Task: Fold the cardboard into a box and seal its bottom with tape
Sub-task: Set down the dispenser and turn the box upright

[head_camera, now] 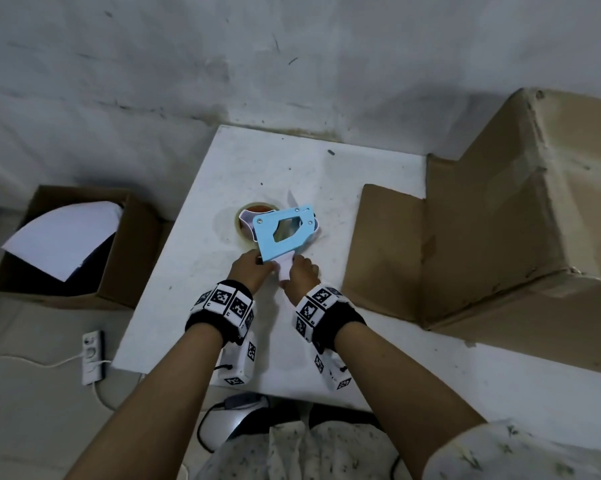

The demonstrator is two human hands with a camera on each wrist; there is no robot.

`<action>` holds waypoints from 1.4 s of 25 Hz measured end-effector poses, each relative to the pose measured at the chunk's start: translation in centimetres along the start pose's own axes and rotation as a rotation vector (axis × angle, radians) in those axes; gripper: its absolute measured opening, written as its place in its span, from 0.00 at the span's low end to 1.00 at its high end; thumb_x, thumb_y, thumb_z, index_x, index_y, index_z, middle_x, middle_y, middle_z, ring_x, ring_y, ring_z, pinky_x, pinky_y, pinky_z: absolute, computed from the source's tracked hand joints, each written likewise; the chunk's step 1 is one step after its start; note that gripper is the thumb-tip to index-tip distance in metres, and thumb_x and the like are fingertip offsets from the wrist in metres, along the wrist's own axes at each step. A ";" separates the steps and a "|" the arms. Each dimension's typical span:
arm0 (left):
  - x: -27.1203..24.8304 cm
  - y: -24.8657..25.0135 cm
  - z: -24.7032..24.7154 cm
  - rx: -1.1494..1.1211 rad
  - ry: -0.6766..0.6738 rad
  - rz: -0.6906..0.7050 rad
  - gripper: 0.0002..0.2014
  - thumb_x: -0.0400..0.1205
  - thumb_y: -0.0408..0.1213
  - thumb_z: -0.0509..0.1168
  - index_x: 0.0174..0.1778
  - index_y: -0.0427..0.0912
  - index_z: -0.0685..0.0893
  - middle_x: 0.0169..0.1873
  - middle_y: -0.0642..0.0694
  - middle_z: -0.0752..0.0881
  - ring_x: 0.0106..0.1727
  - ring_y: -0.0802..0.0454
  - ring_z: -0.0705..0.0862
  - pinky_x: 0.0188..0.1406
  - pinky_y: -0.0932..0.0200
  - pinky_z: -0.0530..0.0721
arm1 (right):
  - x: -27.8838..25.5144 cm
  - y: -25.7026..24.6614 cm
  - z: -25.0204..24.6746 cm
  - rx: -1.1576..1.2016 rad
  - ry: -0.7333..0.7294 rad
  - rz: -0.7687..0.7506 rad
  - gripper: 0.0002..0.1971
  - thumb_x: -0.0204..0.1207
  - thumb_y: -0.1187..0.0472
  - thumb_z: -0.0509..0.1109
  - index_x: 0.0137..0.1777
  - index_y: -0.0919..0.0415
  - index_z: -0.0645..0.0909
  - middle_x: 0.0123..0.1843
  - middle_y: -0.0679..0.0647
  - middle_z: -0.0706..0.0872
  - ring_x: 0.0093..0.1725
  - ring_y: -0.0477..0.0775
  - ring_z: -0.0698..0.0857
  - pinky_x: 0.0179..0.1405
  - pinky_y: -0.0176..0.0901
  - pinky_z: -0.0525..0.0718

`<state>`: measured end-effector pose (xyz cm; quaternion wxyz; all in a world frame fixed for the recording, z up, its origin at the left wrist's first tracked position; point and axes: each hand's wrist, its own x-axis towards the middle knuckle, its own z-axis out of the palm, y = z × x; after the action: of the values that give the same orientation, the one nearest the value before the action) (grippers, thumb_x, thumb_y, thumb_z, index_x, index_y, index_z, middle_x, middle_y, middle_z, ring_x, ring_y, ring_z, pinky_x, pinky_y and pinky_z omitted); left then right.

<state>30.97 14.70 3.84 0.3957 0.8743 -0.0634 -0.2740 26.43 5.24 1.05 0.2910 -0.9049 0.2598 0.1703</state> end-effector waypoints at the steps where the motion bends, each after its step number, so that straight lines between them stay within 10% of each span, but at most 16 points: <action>1: -0.1 0.0 0.3 0.021 0.009 -0.003 0.16 0.79 0.31 0.62 0.63 0.32 0.78 0.64 0.34 0.82 0.65 0.36 0.79 0.64 0.52 0.75 | -0.2 0.5 -0.2 -0.042 -0.037 -0.015 0.28 0.79 0.61 0.64 0.76 0.67 0.59 0.74 0.67 0.69 0.74 0.66 0.68 0.72 0.52 0.64; 7: -1.2 1.5 0.8 0.095 0.259 -0.006 0.22 0.79 0.28 0.61 0.70 0.28 0.68 0.67 0.27 0.71 0.68 0.31 0.71 0.68 0.45 0.71 | -2.8 2.3 -4.2 -0.140 0.064 -0.145 0.20 0.81 0.59 0.60 0.72 0.58 0.69 0.70 0.63 0.73 0.70 0.65 0.71 0.68 0.57 0.72; 10: -1.5 3.9 1.3 0.023 0.374 0.181 0.20 0.79 0.32 0.63 0.67 0.31 0.73 0.66 0.31 0.73 0.69 0.34 0.70 0.71 0.45 0.68 | -5.2 2.2 -8.8 -0.069 0.391 -0.250 0.13 0.82 0.58 0.57 0.62 0.59 0.78 0.63 0.60 0.79 0.64 0.62 0.75 0.60 0.54 0.76; 17: -7.5 14.7 7.4 -0.213 0.039 0.900 0.17 0.81 0.47 0.55 0.58 0.42 0.80 0.56 0.45 0.81 0.59 0.52 0.78 0.63 0.63 0.74 | -14.6 7.3 -18.5 -0.291 1.352 -0.350 0.05 0.72 0.59 0.67 0.42 0.58 0.85 0.45 0.58 0.87 0.48 0.55 0.76 0.44 0.45 0.65; 20: -10.1 18.4 10.6 -0.267 -0.091 1.034 0.19 0.82 0.45 0.54 0.63 0.40 0.78 0.60 0.48 0.78 0.63 0.59 0.75 0.65 0.78 0.68 | -16.4 12.8 -19.5 -0.251 1.280 -0.307 0.13 0.77 0.57 0.62 0.54 0.63 0.83 0.55 0.61 0.87 0.59 0.54 0.74 0.59 0.47 0.66; 28: -13.2 19.6 17.4 -0.463 -0.241 0.896 0.24 0.77 0.58 0.55 0.69 0.61 0.66 0.73 0.47 0.71 0.74 0.54 0.71 0.74 0.50 0.72 | -19.0 20.1 -21.5 -0.465 0.938 -0.365 0.24 0.75 0.49 0.57 0.68 0.58 0.78 0.67 0.54 0.85 0.66 0.55 0.83 0.67 0.47 0.64; 31: -13.3 20.9 18.2 -0.413 -0.080 0.868 0.24 0.76 0.55 0.53 0.68 0.55 0.69 0.71 0.46 0.72 0.69 0.52 0.74 0.70 0.50 0.76 | -20.9 25.2 -23.4 -0.387 0.925 -0.261 0.27 0.77 0.41 0.55 0.70 0.54 0.76 0.69 0.52 0.83 0.69 0.54 0.80 0.69 0.45 0.59; 35: -13.5 21.9 19.4 -0.413 0.177 0.963 0.24 0.77 0.46 0.48 0.65 0.38 0.74 0.63 0.44 0.74 0.63 0.72 0.71 0.70 0.74 0.68 | -23.2 32.1 -26.2 -0.292 0.974 -0.114 0.32 0.78 0.35 0.44 0.73 0.51 0.74 0.73 0.52 0.79 0.74 0.55 0.74 0.72 0.41 0.54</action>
<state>11.70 -8.47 15.13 0.6443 0.6700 -0.3686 0.0068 -6.43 -24.61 17.83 0.0158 -0.9233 0.2888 -0.2526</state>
